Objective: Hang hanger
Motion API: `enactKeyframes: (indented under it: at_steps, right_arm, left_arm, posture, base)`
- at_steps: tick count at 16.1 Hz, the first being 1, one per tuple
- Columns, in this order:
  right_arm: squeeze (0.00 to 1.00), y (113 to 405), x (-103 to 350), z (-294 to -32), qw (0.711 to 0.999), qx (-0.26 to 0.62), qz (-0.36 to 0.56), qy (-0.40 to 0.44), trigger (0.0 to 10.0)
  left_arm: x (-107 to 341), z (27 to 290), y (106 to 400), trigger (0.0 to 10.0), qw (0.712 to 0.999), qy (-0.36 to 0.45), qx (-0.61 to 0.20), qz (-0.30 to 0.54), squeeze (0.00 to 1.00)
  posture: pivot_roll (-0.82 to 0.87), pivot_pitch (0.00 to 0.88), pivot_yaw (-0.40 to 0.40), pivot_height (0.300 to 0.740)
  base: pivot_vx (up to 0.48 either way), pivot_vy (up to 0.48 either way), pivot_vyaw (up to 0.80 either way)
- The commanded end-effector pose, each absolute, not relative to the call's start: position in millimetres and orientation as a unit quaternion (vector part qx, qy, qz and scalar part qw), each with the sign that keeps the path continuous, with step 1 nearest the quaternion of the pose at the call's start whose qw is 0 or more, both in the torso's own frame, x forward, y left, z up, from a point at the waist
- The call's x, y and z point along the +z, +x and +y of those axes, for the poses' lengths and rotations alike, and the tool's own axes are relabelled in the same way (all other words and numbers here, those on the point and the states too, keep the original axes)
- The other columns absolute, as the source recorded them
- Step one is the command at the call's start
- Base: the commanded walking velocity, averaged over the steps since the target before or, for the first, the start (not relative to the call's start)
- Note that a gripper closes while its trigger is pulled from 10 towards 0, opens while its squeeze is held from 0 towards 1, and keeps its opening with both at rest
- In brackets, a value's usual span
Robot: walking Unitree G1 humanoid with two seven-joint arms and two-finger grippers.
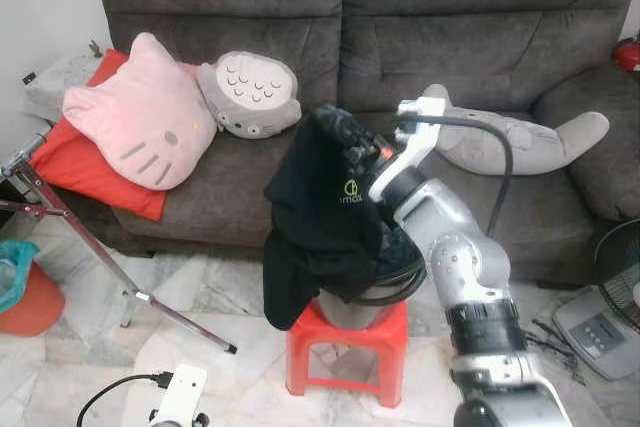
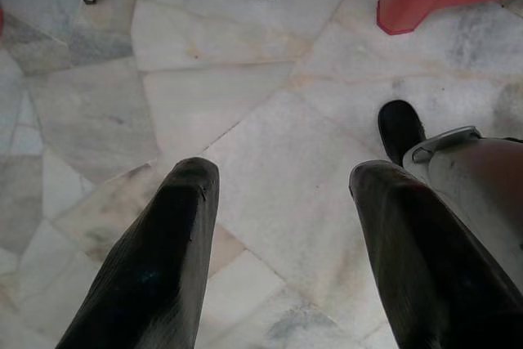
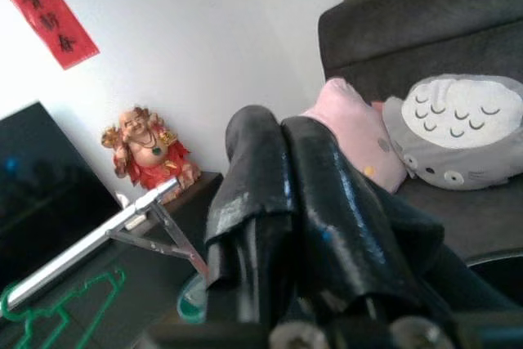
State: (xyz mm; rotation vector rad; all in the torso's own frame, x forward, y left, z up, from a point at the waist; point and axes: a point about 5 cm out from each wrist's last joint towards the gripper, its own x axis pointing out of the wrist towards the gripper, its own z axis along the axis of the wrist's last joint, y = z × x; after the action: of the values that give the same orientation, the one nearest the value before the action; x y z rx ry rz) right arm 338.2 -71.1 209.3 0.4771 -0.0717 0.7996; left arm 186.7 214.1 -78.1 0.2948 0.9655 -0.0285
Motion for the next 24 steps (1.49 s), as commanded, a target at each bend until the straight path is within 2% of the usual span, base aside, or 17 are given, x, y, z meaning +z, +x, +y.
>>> enactKeyframes:
  at_steps: [1,7,10,11,13,15,16,18,22,24]
  right_arm:
    - [0.0,328.2,215.6,-58.5,0.887,0.414,-0.033,0.203,0.0]
    - [0.0,286.0,203.4,-55.3,0.893,0.428,0.022,0.139,0.0]
    - [0.0,247.9,189.3,-74.5,0.888,0.453,0.073,0.034,0.0]
    - [0.0,241.6,185.3,-81.9,0.888,0.451,0.087,0.023,0.0]
    - [0.0,240.4,178.0,-94.1,0.9,0.421,0.113,0.015,0.0]
    - [0.0,256.7,161.8,-125.8,0.947,0.285,0.145,0.026,0.0]
    - [0.0,258.8,158.2,-131.6,0.953,0.26,0.15,0.034,0.0]
    - [0.0,256.7,144.5,-140.3,0.958,0.224,0.173,0.049,0.0]
    - [0.0,245.6,127.3,-133.4,0.946,0.241,0.21,0.052,0.0]
    - [0.0,241.8,117.7,-134.8,0.943,0.24,0.229,0.009,0.0]
  left_arm:
    - [-80.6,216.1,180.7,10.0,0.871,0.14,-0.015,0.471,0.0]
    - [-81.0,214.4,180.6,10.0,0.872,0.138,-0.02,0.47,0.0]
    - [-80.2,214.6,182.1,10.0,0.873,0.136,-0.018,0.468,0.0]
    - [-79.8,215.2,182.7,10.0,0.873,0.136,-0.016,0.467,0.0]
    - [-79.4,215.6,183.5,10.0,0.874,0.136,-0.015,0.466,0.0]
    - [-78.7,215.6,184.7,10.0,0.875,0.135,-0.014,0.465,0.0]
    - [-78.7,215.4,184.9,10.0,0.875,0.135,-0.014,0.465,0.0]
    - [-79.0,215.0,184.4,10.0,0.875,0.135,-0.015,0.465,0.0]
    - [-78.9,215.1,184.6,10.0,0.875,0.138,-0.016,0.464,0.0]
    - [-78.8,215.1,184.7,10.0,0.875,0.138,-0.016,0.464,0.0]
  posture:
    - [-0.06,0.0,0.088,0.74]
    - [-0.08,0.0,0.086,0.74]
    - [-0.1,0.0,0.089,0.74]
    - [-0.1,0.0,0.087,0.74]
    - [-0.1,0.0,0.086,0.74]
    - [-0.1,0.0,0.085,0.74]
    - [-0.1,0.0,0.085,0.74]
    - [-0.1,0.0,0.081,0.74]
    - [-0.1,0.0,0.083,0.74]
    - [-0.1,0.0,0.083,0.74]
  base:
    - [0.0,0.0,0.0]
    - [0.0,0.0,0.0]
    - [0.0,0.0,0.0]
    - [0.0,0.0,0.0]
    - [0.0,0.0,0.0]
    - [0.0,0.0,0.0]
    - [0.0,0.0,0.0]
    - [0.0,0.0,0.0]
    - [0.0,0.0,0.0]
    - [0.0,0.0,0.0]
